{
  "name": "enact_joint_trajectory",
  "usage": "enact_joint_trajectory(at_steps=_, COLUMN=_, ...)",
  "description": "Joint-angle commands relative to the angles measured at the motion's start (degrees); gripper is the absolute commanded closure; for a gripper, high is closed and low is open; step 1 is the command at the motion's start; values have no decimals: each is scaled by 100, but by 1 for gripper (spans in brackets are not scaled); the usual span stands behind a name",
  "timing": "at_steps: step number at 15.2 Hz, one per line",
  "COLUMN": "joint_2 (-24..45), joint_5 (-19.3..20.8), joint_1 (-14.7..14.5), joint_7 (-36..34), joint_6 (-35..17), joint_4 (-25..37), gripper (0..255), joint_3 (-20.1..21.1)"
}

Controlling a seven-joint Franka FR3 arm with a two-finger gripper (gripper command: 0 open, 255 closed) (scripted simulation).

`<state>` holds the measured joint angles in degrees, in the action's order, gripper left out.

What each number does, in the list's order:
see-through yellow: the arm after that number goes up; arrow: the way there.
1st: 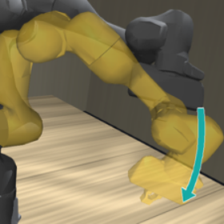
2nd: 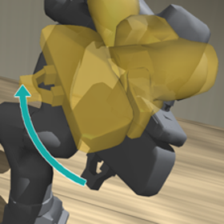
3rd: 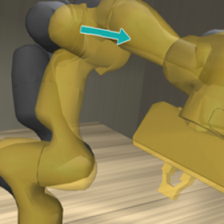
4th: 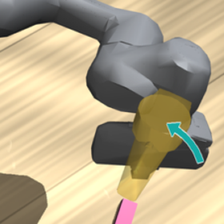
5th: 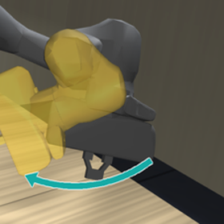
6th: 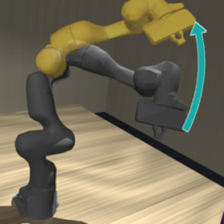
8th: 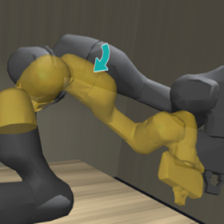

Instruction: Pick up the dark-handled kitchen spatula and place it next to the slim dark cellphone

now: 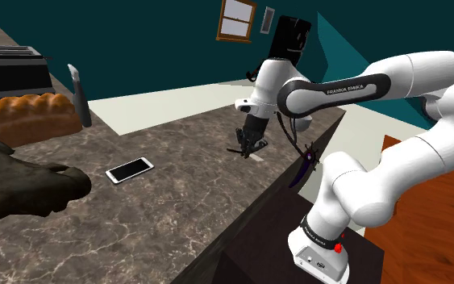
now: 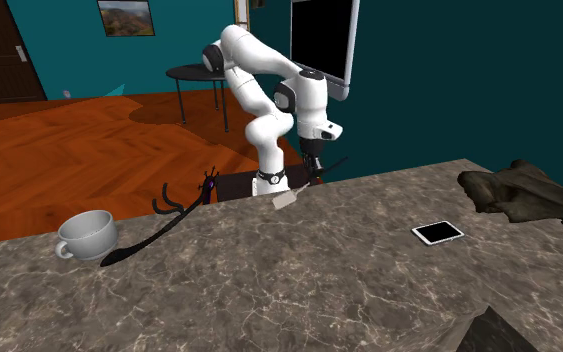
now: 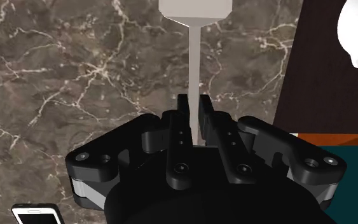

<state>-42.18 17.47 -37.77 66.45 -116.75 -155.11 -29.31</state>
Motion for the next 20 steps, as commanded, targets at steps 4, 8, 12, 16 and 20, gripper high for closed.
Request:
enact_joint_trajectory(at_steps=4, joint_2=672, joint_5=-486, joint_1=-615, joint_7=-613, joint_6=-367, joint_4=286, gripper=255, joint_3=399)
enact_joint_trajectory(at_steps=8, joint_2=1272, joint_5=-845, joint_1=-1045, joint_7=-996, joint_6=-592, joint_4=646, gripper=255, joint_3=661)
enact_joint_trajectory(at_steps=12, joint_2=1921, joint_5=-1184, joint_1=-1422, joint_7=-1314, joint_6=-755, joint_4=1115, gripper=255, joint_3=885)
enact_joint_trajectory(at_steps=16, joint_2=2598, joint_5=-1495, joint_1=-1736, joint_7=-1577, joint_6=-842, joint_4=1686, gripper=255, joint_3=1079)
enact_joint_trajectory(at_steps=20, joint_2=3291, joint_5=-1771, joint_1=-1987, joint_7=-1802, joint_6=-847, joint_4=2355, gripper=255, joint_3=1252)
